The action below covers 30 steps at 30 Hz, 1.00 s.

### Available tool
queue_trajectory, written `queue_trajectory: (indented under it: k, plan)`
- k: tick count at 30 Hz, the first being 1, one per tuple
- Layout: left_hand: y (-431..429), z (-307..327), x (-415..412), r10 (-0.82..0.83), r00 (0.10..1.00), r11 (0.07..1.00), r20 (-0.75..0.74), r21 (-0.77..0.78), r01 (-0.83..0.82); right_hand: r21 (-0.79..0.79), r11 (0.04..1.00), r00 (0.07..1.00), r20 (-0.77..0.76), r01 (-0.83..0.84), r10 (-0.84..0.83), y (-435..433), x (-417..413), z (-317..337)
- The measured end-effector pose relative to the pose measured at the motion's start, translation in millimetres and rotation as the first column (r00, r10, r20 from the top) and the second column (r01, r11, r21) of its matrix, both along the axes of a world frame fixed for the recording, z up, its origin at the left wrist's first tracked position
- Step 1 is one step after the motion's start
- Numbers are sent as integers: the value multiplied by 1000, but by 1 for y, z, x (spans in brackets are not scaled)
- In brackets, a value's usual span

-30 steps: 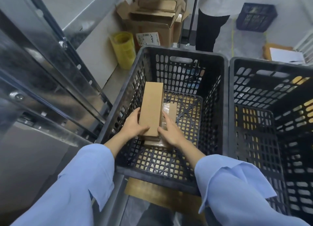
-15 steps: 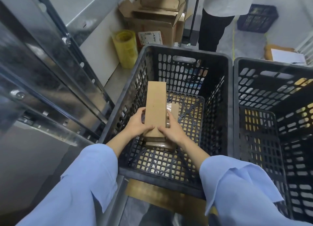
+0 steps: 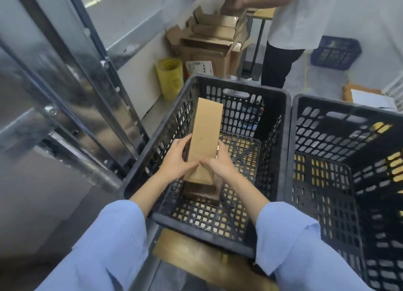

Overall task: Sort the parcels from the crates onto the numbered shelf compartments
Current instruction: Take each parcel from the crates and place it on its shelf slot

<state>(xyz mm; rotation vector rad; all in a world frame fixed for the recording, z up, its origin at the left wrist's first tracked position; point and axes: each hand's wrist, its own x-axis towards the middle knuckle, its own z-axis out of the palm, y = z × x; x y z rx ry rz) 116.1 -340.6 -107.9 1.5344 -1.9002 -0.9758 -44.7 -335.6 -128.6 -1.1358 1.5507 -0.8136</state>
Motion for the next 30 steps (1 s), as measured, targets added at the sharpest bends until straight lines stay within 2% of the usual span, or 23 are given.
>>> queue_trajectory:
  k: [3, 9, 13, 18, 24, 30]
  plan:
    - [11, 16, -8, 48, 996, 996, -70, -74, -53, -77, 997, 999, 46, -4, 8, 2, -7, 15]
    - [33, 53, -23, 135, 968, 971, -213, -167, -173, -272, 959, 996, 13, -79, 85, 12, -31, 55]
    - [48, 79, -33, 151, 964, 954, -219, -224, -200, -373, 919, 988, 30, -130, 152, 22, -43, 81]
    - [81, 104, -38, 195, 956, 919, -220, -299, -256, -494, 839, 974, -94, -226, 207, 41, -44, 111]
    - [130, 124, -26, 286, 894, 857, -344, -326, -400, -560, 789, 951, 6, -252, 308, 70, -32, 130]
    - [191, 135, -9, 382, 855, 796, -351, -346, -497, -563, 757, 887, 88, -331, 453, 98, -5, 134]
